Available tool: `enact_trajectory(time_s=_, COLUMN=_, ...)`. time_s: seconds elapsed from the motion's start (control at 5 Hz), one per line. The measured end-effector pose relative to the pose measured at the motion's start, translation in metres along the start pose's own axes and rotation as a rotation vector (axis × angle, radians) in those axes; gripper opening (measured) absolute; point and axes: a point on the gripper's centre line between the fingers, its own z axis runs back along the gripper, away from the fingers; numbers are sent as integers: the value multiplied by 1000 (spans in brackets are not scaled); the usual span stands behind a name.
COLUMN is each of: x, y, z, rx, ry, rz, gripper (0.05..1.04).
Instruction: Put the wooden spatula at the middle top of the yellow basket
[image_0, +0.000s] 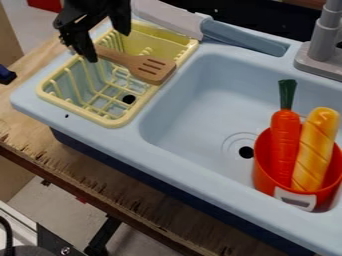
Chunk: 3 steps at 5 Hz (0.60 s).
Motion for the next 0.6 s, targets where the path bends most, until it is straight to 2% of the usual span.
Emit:
enact_trajectory(time_s=0.2, x=-10, y=-2, z=5, rx=18, ry=13, rz=-215, gripper=999)
enact_trajectory(time_s=0.6, x=-30, y=0, z=9, rx=-49, ry=184, rz=-692, gripper=999)
